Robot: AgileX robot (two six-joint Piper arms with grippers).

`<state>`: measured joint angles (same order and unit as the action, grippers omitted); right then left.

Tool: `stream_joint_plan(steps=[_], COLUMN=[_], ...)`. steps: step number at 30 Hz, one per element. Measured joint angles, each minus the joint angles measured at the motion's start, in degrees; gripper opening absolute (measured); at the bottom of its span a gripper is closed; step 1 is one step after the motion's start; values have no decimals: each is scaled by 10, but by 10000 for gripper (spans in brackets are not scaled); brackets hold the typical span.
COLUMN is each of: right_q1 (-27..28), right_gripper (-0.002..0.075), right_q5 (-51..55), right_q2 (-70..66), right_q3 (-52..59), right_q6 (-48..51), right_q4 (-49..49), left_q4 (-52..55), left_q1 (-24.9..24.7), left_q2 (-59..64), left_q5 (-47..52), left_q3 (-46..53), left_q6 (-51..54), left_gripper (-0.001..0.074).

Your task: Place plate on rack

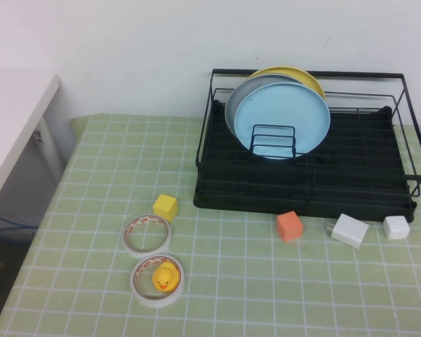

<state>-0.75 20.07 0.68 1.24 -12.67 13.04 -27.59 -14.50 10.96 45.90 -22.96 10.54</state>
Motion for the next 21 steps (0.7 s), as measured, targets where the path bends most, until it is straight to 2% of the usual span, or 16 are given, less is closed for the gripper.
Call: stream_joint_plan(steps=[9, 16, 21], right_q1=[63, 68, 68], right_gripper=[10, 10, 10], right_q5=[6, 7, 7], right_q2=[0, 0, 0], right_q3=[-2, -2, -2], right_q6=[-2, 1, 45], right_q4=[3, 4, 4], left_q4=[0, 0, 0], left_q1=[0, 0, 0], left_q2=[0, 0, 0], left_q5=[0, 0, 0], left_q3=[0, 0, 0], left_q6=[0, 0, 0], left_gripper=[-1, -1, -1])
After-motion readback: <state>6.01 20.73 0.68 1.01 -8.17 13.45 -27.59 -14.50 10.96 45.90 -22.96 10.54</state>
